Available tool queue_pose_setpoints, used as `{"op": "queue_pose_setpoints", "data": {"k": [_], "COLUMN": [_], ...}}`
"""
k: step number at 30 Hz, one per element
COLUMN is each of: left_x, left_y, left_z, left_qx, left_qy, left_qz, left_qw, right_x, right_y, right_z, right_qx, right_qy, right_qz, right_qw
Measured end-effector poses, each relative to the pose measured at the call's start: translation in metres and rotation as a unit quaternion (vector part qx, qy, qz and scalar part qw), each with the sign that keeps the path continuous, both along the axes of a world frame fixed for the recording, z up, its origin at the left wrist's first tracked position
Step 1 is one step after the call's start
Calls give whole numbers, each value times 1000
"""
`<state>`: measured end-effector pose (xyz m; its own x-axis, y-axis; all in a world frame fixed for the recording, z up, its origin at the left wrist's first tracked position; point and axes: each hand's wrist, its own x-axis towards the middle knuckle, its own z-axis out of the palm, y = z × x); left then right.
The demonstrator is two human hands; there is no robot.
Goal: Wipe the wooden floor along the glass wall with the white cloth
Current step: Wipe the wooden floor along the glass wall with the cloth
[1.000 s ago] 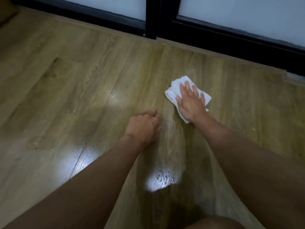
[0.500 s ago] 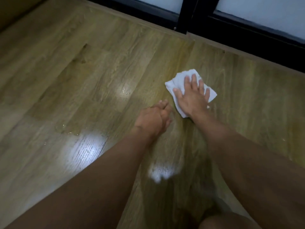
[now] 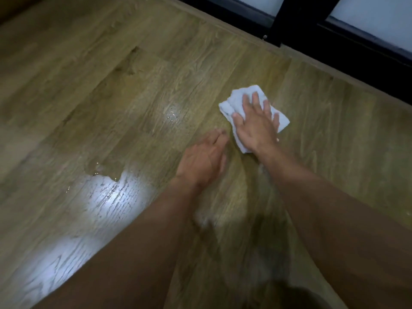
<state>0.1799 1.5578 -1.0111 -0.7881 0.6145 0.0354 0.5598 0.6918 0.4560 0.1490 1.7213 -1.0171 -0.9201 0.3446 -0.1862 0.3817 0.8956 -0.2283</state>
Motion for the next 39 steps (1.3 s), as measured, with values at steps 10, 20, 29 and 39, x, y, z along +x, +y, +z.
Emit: {"op": "queue_pose_setpoints", "data": {"k": [10,20,29,39], "left_x": [-17,-32,-40,-78], "left_y": [-14,-11,-23,-86], "left_z": [-15,23,17,51], "left_qx": [-31,-181,-170,-241], "left_qy": [34,7,15,-55], "left_qz": [72,0,-73,105], "left_qw": [996,983,983,963], "right_x": [17,-28,-49,-93], "right_y": [9,-23,-34,-42], "right_z": [5,26,4,8], "right_qx": [19,-21,13,6], "right_qy": [34,-130,18,-37], "right_qz": [77,-1,232,154], "right_qw": [996,991,972,987]}}
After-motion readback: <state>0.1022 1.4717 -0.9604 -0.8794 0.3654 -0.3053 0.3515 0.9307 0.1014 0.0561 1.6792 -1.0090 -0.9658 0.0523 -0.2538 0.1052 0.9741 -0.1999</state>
